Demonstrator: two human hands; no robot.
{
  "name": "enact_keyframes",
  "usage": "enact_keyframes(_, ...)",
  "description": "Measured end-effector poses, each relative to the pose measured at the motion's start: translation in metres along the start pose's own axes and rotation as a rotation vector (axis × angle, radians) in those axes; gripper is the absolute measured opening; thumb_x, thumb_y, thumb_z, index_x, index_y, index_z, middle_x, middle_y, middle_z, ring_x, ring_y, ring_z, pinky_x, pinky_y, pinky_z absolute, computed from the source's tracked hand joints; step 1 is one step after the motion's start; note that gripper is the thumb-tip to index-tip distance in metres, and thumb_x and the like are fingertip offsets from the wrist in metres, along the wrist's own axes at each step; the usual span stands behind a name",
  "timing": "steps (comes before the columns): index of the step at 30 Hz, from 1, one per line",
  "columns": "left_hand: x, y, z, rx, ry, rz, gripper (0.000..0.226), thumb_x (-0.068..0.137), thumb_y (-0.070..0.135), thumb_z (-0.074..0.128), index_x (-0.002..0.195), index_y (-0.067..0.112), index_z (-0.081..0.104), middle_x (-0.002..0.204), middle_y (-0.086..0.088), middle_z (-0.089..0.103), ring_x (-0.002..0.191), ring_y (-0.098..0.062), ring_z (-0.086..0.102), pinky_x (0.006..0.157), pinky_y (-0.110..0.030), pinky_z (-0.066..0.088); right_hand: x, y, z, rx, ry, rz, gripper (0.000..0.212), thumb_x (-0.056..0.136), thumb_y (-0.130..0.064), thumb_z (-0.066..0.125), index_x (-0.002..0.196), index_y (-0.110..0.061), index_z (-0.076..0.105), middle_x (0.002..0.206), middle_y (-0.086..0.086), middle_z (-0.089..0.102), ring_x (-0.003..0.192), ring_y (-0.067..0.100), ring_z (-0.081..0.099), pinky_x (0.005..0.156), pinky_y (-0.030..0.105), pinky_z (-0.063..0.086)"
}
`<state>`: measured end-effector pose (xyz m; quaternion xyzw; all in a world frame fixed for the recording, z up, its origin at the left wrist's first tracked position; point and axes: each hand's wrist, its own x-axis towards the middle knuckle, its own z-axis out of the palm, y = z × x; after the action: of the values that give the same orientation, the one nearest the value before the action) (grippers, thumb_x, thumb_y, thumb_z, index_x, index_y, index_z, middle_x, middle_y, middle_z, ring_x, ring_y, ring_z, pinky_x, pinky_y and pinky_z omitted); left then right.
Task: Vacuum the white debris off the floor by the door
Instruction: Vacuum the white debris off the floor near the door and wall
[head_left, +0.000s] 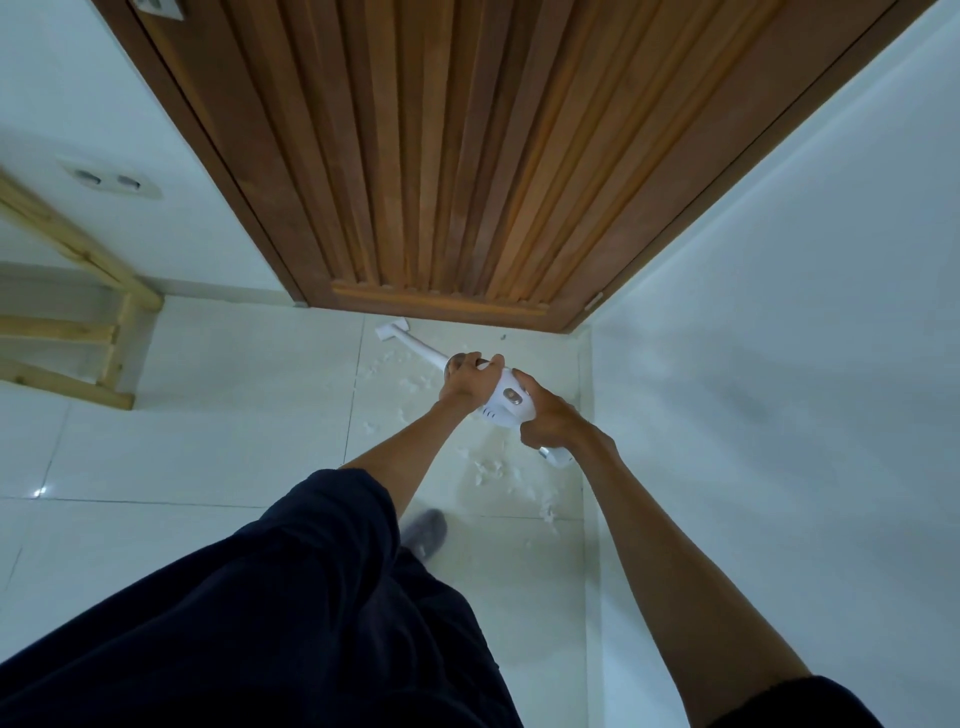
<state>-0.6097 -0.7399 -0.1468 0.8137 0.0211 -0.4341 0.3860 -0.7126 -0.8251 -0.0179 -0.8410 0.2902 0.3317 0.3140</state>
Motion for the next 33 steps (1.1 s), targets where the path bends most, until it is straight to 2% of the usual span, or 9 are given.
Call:
enact_keyframes(2, -0.003, -0.003, -0.007, -0.015, 0.006, 0.003, 0.085, 0.064, 0.065, 0.036, 0.134, 0.019, 0.053, 0.145, -0.007, 0.044, 0.127, -0.031, 0.049, 0.11, -0.051, 0.04, 0.002, -0.008, 0.005, -0.007, 0.0, -0.004, 0.091, 0.08, -0.004, 0.058, 0.154, -0.034, 0.014, 0.139, 0.014, 0.05, 0.121, 0.036, 0.054, 0.101, 0.043, 0.046)
enact_keyframes(6, -0.003, -0.004, -0.015, -0.05, 0.006, 0.008, 0.082, 0.062, 0.063, 0.039, 0.127, 0.016, 0.057, 0.138, -0.008, 0.051, 0.125, -0.029, 0.05, 0.108, -0.048, 0.043, 0.007, -0.017, 0.005, -0.056, -0.016, 0.052, 0.065, 0.095, -0.011, 0.057, 0.152, -0.014, 0.026, 0.147, 0.011, 0.042, 0.133, 0.027, 0.043, 0.11, 0.033, 0.034)
enact_keyframes(9, -0.001, -0.004, -0.016, -0.091, -0.006, -0.002, 0.091, 0.056, 0.068, 0.037, 0.127, 0.015, 0.057, 0.138, -0.008, 0.052, 0.125, -0.028, 0.05, 0.108, -0.046, 0.043, 0.004, -0.016, 0.006, -0.062, -0.009, 0.021, 0.077, 0.093, -0.017, 0.058, 0.156, -0.021, 0.013, 0.154, 0.009, 0.034, 0.138, 0.03, 0.038, 0.113, 0.036, 0.033)
enact_keyframes(14, -0.012, -0.013, -0.026, -0.002, -0.059, 0.11, 0.063, 0.098, 0.049, 0.042, 0.149, 0.012, 0.042, 0.159, -0.008, 0.034, 0.147, -0.027, 0.029, 0.121, -0.039, 0.025, -0.006, -0.025, 0.013, -0.066, -0.027, 0.002, 0.086, 0.092, -0.012, 0.055, 0.156, -0.028, 0.0, 0.159, 0.006, 0.025, 0.139, 0.033, 0.035, 0.109, 0.036, 0.032)
enact_keyframes(19, -0.008, -0.023, -0.038, 0.049, -0.099, 0.107, 0.062, 0.1, 0.047, 0.045, 0.152, 0.013, 0.038, 0.161, -0.009, 0.031, 0.149, -0.027, 0.026, 0.122, -0.039, 0.023, -0.014, -0.038, 0.024, -0.042, -0.009, 0.026, 0.085, 0.092, -0.013, 0.055, 0.157, -0.025, 0.0, 0.159, 0.007, 0.027, 0.139, 0.033, 0.035, 0.11, 0.037, 0.032)
enact_keyframes(25, 0.01, -0.038, -0.041, 0.163, -0.097, 0.122, 0.055, 0.098, 0.026, 0.054, 0.15, 0.017, 0.039, 0.154, -0.02, 0.035, 0.145, -0.039, 0.029, 0.118, -0.04, 0.03, -0.016, -0.045, 0.033, -0.017, -0.004, 0.046, 0.084, 0.092, -0.016, 0.055, 0.156, -0.027, 0.001, 0.156, 0.007, 0.031, 0.137, 0.033, 0.039, 0.108, 0.036, 0.034)
enact_keyframes(28, 0.003, -0.034, -0.036, 0.131, -0.099, 0.147, 0.062, 0.097, 0.044, 0.052, 0.151, 0.016, 0.041, 0.16, -0.011, 0.031, 0.148, -0.031, 0.026, 0.119, -0.038, 0.026, -0.016, -0.039, 0.031, -0.013, 0.0, 0.045, 0.083, 0.093, -0.019, 0.055, 0.156, -0.027, 0.002, 0.154, 0.008, 0.035, 0.136, 0.033, 0.04, 0.107, 0.036, 0.035)
enact_keyframes(30, 0.006, -0.03, -0.026, -0.001, -0.07, 0.089, 0.081, 0.083, 0.063, 0.051, 0.147, 0.015, 0.045, 0.158, -0.007, 0.035, 0.143, -0.027, 0.035, 0.114, -0.035, 0.031, -0.014, -0.03, 0.028, -0.011, -0.008, 0.041, 0.084, 0.093, -0.019, 0.055, 0.156, -0.028, 0.001, 0.154, 0.007, 0.034, 0.136, 0.033, 0.04, 0.106, 0.036, 0.036)
enact_keyframes(33, 0.009, -0.022, -0.005, -0.086, -0.007, 0.05, 0.092, 0.066, 0.066, 0.051, 0.143, 0.017, 0.049, 0.152, -0.006, 0.042, 0.131, -0.028, 0.048, 0.106, -0.039, 0.041, -0.011, -0.012, 0.02, -0.013, -0.014, 0.035, 0.087, 0.091, -0.016, 0.055, 0.156, -0.033, -0.001, 0.156, 0.004, 0.032, 0.136, 0.033, 0.039, 0.105, 0.036, 0.036)
